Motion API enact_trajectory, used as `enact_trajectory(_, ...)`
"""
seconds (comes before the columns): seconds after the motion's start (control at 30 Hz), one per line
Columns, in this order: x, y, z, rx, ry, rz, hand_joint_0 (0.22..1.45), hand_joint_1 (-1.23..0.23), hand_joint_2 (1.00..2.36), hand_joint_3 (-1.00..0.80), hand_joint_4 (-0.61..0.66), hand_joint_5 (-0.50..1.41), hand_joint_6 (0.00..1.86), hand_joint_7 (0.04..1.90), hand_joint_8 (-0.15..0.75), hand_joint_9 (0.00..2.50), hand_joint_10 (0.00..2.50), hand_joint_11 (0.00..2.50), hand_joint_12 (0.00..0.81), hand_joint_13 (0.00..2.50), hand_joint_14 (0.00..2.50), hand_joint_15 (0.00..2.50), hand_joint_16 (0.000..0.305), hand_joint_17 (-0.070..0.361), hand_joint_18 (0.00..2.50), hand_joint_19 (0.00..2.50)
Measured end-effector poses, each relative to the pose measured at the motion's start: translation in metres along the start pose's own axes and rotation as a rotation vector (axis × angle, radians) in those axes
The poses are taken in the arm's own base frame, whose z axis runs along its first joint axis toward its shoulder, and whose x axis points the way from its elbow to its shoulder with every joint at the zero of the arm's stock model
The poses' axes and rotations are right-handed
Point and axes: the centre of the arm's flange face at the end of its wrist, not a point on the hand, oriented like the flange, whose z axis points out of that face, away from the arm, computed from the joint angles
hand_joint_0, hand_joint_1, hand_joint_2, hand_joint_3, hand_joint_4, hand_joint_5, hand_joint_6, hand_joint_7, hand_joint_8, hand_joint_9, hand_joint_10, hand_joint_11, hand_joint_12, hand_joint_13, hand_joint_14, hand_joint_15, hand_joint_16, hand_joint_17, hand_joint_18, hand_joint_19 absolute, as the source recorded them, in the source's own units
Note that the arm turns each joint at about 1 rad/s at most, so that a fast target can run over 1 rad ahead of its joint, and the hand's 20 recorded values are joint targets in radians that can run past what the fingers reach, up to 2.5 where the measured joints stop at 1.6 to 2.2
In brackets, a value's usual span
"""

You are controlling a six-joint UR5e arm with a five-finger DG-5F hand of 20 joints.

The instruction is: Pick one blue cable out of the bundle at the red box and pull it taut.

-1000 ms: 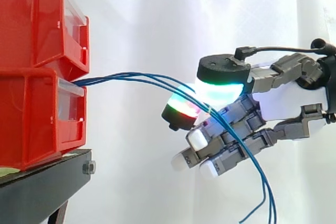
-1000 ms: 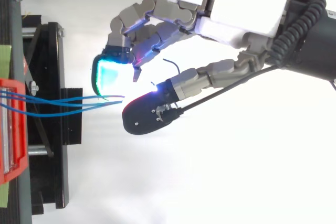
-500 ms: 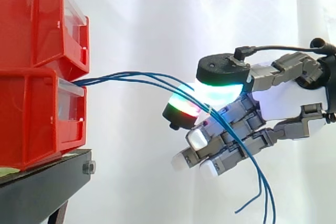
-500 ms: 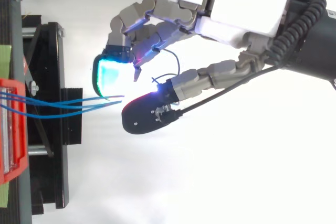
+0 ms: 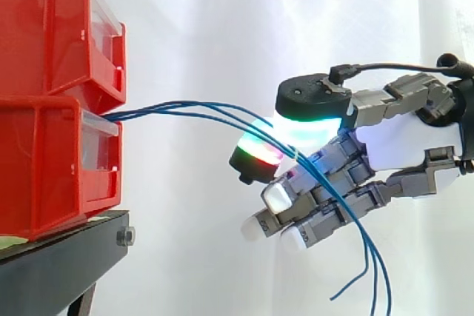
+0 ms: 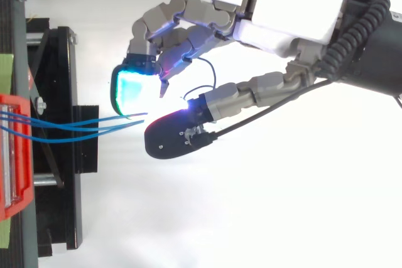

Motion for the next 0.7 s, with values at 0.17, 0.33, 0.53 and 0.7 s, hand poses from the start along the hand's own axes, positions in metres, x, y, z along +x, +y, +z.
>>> enact_trajectory(0.17, 0.0001, -0.0001, 0.0, 0.0, 0.0, 0.001, 0.69, -0.87, 1.02, -0.22, 0.01, -0.17, 0.91, 1.02, 0.3, 0.78, 0.01, 0.6, 0.344, 0.37, 0.01, 0.15, 0.049, 0.11, 0.48, 0.24)
enact_trajectory(0.33, 0.0, 0.0, 0.0, 0.0, 0.0, 0.001, 0.73, -0.89, 1.02, -0.26, 0.0, -0.17, 0.92, 0.99, 0.301, 0.79, 0.01, 0.63, 0.346, 0.38, 0.01, 0.14, 0.049, 0.11, 0.5, 0.24)
enact_trajectory(0.53, 0.0003, 0.0001, -0.0001, 0.0, 0.001, 0.001, 0.67, -0.83, 1.02, -0.29, 0.1, -0.16, 0.91, 0.99, 0.292, 0.81, 0.01, 0.62, 0.345, 0.39, 0.01, 0.16, 0.049, 0.111, 0.5, 0.26)
enact_trajectory(0.7, 0.0004, -0.0002, 0.0, 0.001, 0.001, 0.001, 0.62, -0.77, 1.01, -0.29, 0.12, -0.15, 0.9, 1.04, 0.276, 0.84, 0.01, 0.6, 0.341, 0.38, 0.01, 0.17, 0.049, 0.11, 0.48, 0.28)
